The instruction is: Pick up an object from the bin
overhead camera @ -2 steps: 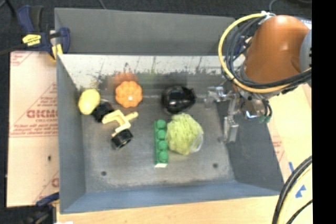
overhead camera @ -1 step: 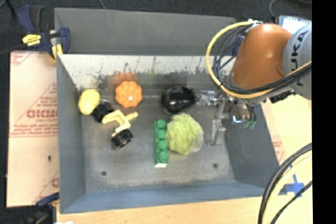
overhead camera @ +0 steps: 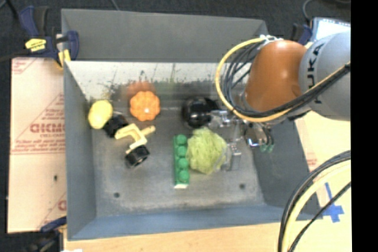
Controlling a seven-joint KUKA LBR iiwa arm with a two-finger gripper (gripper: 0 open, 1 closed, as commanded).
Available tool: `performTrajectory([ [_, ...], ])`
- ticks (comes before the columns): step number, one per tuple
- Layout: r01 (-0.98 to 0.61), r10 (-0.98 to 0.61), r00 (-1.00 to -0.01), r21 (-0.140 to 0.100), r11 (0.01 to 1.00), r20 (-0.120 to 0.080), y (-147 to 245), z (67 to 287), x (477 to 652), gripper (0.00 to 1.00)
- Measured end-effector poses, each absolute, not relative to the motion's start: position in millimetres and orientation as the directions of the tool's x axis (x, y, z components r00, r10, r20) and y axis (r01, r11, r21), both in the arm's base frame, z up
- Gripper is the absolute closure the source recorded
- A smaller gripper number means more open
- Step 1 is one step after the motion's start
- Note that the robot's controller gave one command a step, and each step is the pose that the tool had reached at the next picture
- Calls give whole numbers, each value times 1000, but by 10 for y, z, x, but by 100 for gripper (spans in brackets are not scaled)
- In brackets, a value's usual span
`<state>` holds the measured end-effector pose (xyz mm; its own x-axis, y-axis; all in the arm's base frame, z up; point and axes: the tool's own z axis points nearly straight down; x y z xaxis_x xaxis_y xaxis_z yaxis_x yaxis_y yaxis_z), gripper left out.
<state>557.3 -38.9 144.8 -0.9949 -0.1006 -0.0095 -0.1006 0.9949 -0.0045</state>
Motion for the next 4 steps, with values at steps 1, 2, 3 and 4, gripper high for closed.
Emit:
performTrajectory([
  [1, -18, -18, -1000, -2, 1000, -15, -272, 1007, 5686, 0],
  [2, -101, -101, -995, -8, 995, -16, -382, 725, 5627, 100],
  [3, -101, -102, -995, -8, 995, -16, -382, 725, 5626, 100],
  [4, -110, -110, -994, -6, 994, -9, -510, 1144, 5680, 100],
])
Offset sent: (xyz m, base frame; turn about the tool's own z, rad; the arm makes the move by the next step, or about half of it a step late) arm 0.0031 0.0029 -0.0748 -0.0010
